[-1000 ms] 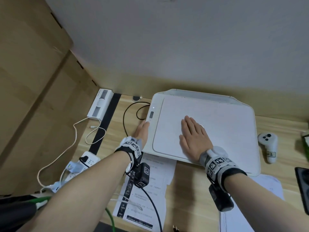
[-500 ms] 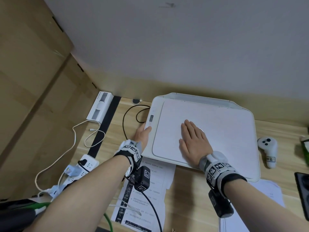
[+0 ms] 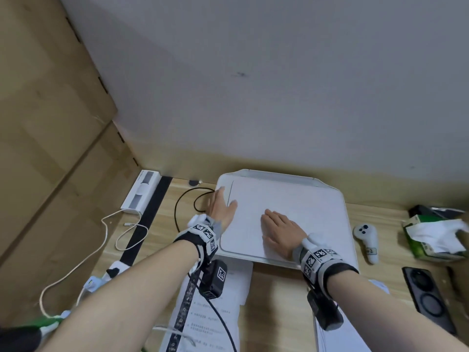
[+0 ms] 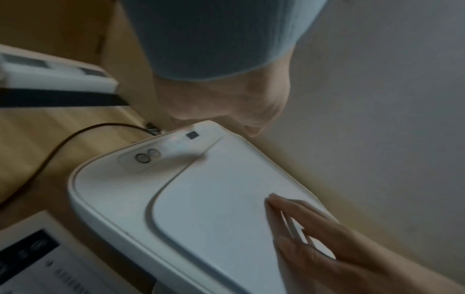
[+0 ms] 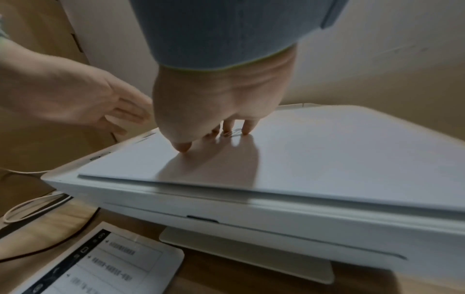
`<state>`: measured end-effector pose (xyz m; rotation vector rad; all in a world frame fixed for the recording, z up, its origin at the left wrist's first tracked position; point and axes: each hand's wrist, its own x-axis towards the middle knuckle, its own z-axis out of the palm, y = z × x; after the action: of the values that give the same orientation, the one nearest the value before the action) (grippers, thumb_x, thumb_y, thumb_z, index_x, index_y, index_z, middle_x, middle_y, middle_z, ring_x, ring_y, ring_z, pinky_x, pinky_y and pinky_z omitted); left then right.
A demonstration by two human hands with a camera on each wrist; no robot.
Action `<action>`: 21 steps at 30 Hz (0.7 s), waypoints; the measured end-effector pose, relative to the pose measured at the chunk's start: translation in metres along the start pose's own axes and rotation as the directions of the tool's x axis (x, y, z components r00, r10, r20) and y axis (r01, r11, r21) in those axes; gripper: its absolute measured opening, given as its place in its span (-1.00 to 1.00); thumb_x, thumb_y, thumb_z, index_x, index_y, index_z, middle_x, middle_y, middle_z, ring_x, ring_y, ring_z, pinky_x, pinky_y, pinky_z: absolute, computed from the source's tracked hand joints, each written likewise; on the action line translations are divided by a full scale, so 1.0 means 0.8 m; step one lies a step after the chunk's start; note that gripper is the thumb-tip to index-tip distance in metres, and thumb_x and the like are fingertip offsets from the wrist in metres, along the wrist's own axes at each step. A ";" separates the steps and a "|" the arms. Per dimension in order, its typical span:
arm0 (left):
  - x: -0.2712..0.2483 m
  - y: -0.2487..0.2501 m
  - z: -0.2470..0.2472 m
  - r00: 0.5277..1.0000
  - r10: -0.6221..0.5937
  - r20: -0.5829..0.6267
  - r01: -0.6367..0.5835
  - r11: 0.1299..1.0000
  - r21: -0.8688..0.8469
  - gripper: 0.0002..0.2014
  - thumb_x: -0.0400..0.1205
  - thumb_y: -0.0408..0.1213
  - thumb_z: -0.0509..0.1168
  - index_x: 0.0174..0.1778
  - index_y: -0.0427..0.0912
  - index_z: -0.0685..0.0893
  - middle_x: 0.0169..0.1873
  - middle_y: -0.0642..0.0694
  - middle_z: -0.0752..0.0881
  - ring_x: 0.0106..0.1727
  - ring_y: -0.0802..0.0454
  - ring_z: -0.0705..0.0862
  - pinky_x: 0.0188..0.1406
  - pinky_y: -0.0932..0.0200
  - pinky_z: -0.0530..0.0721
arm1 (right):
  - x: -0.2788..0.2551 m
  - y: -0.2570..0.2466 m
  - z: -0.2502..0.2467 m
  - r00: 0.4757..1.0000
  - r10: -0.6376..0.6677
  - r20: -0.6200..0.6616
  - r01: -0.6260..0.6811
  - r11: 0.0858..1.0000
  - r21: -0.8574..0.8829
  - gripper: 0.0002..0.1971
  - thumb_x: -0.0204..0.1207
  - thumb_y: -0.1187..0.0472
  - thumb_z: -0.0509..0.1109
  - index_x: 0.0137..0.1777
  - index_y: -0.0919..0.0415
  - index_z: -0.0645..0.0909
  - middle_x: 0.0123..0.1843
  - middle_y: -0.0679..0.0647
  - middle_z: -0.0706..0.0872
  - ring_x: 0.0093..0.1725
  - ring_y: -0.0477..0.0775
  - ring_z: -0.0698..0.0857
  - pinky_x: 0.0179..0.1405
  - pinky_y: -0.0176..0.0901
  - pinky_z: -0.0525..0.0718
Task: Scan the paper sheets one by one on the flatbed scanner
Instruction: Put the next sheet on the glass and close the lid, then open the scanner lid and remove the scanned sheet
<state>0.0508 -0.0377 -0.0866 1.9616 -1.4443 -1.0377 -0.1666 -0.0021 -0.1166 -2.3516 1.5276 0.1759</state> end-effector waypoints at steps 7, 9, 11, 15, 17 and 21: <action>-0.041 -0.007 0.041 0.828 0.158 0.538 -0.443 0.773 0.455 -0.21 0.61 -0.07 0.32 0.73 -0.04 0.10 0.73 -0.13 0.03 0.73 -0.13 0.00 0.68 -0.14 0.09 | -0.067 0.026 0.017 0.998 0.049 -0.040 -0.049 0.999 -0.011 -0.38 0.71 -0.02 0.15 0.72 0.08 0.10 0.77 0.01 0.09 0.70 0.16 0.18 0.56 0.05 0.37; -0.048 -0.018 0.053 0.785 0.137 0.605 -0.541 0.627 0.561 -0.17 0.58 -0.02 0.36 0.73 0.04 0.08 0.74 -0.13 -0.13 0.74 -0.15 -0.16 0.68 -0.22 -0.01 | -0.086 0.030 0.018 0.995 0.091 -0.039 -0.091 0.996 0.000 -0.39 0.69 -0.01 0.19 0.70 0.12 0.16 0.75 0.02 0.15 0.65 0.17 0.24 0.49 0.06 0.44; -0.051 -0.022 0.055 0.777 0.162 0.608 -0.574 0.578 0.580 -0.21 0.58 0.01 0.37 0.70 0.05 0.16 0.74 -0.13 -0.08 0.74 -0.18 -0.13 0.66 -0.27 0.05 | -0.098 0.033 0.022 0.992 0.113 -0.059 -0.112 0.994 0.011 -0.43 0.66 0.03 0.23 0.64 0.13 0.24 0.70 0.03 0.23 0.60 0.19 0.30 0.40 0.08 0.50; -0.063 -0.010 0.053 0.651 0.404 0.643 -0.759 0.330 0.561 -0.49 0.54 -0.08 0.39 0.39 -0.08 0.48 0.49 -0.14 0.39 0.55 -0.20 0.31 0.27 -0.16 0.53 | -0.118 0.032 0.023 0.978 0.181 -0.103 -0.179 0.983 0.028 -0.57 0.64 -0.01 0.25 0.46 0.11 0.42 0.53 0.03 0.38 0.45 0.20 0.43 0.23 0.04 0.56; -0.071 0.003 0.050 0.606 0.438 0.664 -0.792 0.250 0.558 -0.49 0.53 -0.17 0.40 0.41 -0.08 0.49 0.47 -0.11 0.42 0.53 -0.16 0.34 0.25 -0.12 0.53 | -0.124 0.032 0.018 0.967 0.220 -0.126 -0.213 0.975 0.061 -0.55 0.61 -0.11 0.31 0.41 0.08 0.48 0.42 0.03 0.46 0.38 0.15 0.48 0.16 0.04 0.59; -0.073 0.021 0.034 0.576 0.454 0.680 -0.810 0.203 0.550 -0.43 0.47 -0.13 0.40 0.43 -0.06 0.49 0.46 -0.08 0.47 0.48 -0.13 0.43 0.26 -0.11 0.58 | -0.122 0.033 -0.007 0.968 0.237 -0.080 -0.222 0.961 0.163 -0.50 0.49 -0.31 0.41 0.27 -0.01 0.54 0.17 -0.09 0.54 0.08 0.05 0.64 -0.04 -0.04 0.63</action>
<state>0.0104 0.0133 -0.0733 1.2101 -3.0959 -0.2324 -0.2315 0.0707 -0.0893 -2.0893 1.7933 -0.0037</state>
